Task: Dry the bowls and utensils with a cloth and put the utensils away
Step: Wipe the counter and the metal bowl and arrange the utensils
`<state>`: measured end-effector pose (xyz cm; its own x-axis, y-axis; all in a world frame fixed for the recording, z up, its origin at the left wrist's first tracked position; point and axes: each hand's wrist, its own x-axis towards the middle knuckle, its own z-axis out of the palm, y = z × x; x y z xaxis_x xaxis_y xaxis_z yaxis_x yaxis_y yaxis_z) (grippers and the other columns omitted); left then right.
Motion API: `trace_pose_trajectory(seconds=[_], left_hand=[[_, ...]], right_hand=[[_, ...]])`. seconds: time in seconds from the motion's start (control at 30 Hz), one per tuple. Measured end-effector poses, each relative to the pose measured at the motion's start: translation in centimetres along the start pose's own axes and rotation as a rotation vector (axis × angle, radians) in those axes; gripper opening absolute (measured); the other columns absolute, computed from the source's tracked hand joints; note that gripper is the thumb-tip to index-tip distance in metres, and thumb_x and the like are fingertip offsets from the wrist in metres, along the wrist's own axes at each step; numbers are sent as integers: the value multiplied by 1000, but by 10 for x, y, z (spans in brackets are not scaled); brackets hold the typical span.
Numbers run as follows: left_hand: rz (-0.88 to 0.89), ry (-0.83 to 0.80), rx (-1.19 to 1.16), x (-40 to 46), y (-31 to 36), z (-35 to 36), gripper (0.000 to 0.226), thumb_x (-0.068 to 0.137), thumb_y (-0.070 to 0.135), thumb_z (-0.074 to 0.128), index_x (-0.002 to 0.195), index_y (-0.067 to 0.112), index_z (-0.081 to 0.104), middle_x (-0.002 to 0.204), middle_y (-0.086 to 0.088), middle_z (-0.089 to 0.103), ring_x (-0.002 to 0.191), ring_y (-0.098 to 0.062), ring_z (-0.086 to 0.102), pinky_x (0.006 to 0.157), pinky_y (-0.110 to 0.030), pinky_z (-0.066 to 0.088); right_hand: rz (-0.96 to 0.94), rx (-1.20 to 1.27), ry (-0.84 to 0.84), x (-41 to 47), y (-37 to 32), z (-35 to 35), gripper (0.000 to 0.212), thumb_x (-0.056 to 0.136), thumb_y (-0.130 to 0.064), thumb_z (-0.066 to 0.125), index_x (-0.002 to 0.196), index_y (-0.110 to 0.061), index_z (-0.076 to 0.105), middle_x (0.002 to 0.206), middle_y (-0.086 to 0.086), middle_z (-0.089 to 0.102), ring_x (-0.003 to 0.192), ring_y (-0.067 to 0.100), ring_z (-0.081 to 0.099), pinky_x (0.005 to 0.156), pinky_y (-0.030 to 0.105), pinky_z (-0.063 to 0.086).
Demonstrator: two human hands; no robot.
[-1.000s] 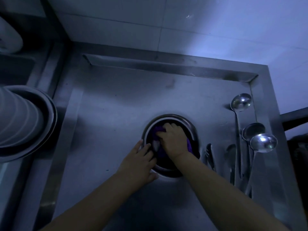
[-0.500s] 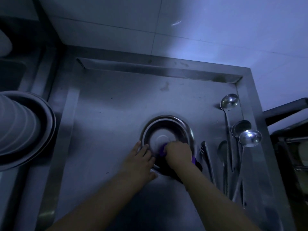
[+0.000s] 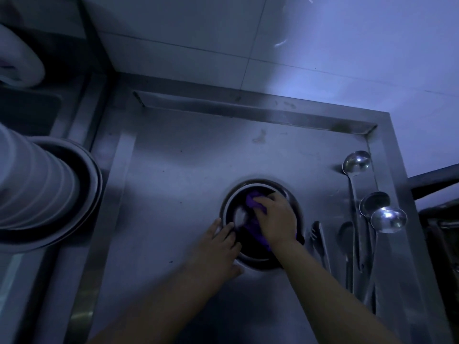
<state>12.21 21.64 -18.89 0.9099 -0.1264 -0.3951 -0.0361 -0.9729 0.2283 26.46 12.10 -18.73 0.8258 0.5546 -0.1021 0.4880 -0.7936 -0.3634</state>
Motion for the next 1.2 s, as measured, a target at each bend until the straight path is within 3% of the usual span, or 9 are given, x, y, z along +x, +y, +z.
trace_pose_trajectory(seconds=[0.1, 0.17, 0.23, 0.3, 0.43, 0.63, 0.8, 0.97, 1.2], left_hand=[[-4, 7, -3, -9, -5, -6, 64, 95, 42, 38, 147, 8, 24, 158, -14, 11, 146, -27, -7, 111, -44, -20], [-62, 86, -16, -24, -12, -16, 66, 85, 43, 56, 139, 7, 43, 151, -15, 32, 143, -29, 21, 116, -46, 9], [-159, 253, -88, -43, -20, -21, 52, 65, 39, 74, 108, 8, 71, 118, -11, 67, 115, -27, 60, 96, -44, 47], [-283, 457, -162, -60, -29, -19, 36, 70, 28, 59, 94, 6, 74, 101, -12, 72, 97, -28, 69, 80, -41, 55], [-533, 473, -233, -82, -50, -13, 43, 72, 22, 43, 99, 1, 70, 104, -16, 69, 94, -30, 68, 80, -42, 55], [-650, 290, -293, -75, -82, -13, 70, 45, 26, 91, 107, 4, 69, 115, -16, 66, 100, -30, 67, 80, -44, 56], [-626, 229, -234, -57, -98, -19, 85, 44, 39, 88, 118, 6, 65, 131, -14, 58, 117, -31, 58, 93, -50, 49], [-578, 101, -106, -37, -105, -31, 91, 86, 41, 53, 150, 19, -6, 157, -6, -19, 144, -26, -16, 112, -44, -16], [-530, 10, -117, 12, -97, -66, 89, 88, 33, 54, 150, 19, -9, 157, -9, -19, 144, -28, -13, 116, -48, -8]], right_hand=[[-52, 133, 179, 2, -15, -20, 24, 77, -9, 76, 101, -13, 74, 94, 10, 65, 85, 28, 61, 71, 24, 41], [-127, 200, 257, 13, -36, -32, 27, 77, -10, 76, 103, -13, 73, 94, 9, 64, 83, 23, 59, 73, 22, 41], [-203, 240, 303, 29, -63, -34, 28, 78, -13, 75, 106, -12, 72, 97, 8, 62, 87, 19, 55, 77, 22, 41], [-299, 283, 227, 45, -93, -23, 32, 82, -19, 71, 113, -12, 69, 108, 12, 61, 98, 22, 53, 86, 21, 37], [-665, -81, -269, 59, -145, 35, 49, 100, -36, 43, 147, -26, 34, 158, 13, 16, 145, 29, 14, 117, 34, 10], [-855, -285, -189, 109, -192, 84, 61, 96, -48, 35, 151, -30, 16, 160, 10, 4, 147, 27, -2, 118, 43, -2], [-722, -309, -142, 172, -224, 96, 69, 96, -49, 33, 153, -22, 4, 160, 14, 1, 146, 29, -1, 117, 44, -1], [-736, -327, -138, 194, -215, 87, 65, 97, -47, 30, 153, -22, 8, 160, 11, 1, 147, 27, -1, 118, 42, -1], [-604, -322, -67, 193, -114, 41, 62, 97, -47, 36, 152, -26, 17, 161, 8, -1, 147, 24, -3, 118, 40, -3]])
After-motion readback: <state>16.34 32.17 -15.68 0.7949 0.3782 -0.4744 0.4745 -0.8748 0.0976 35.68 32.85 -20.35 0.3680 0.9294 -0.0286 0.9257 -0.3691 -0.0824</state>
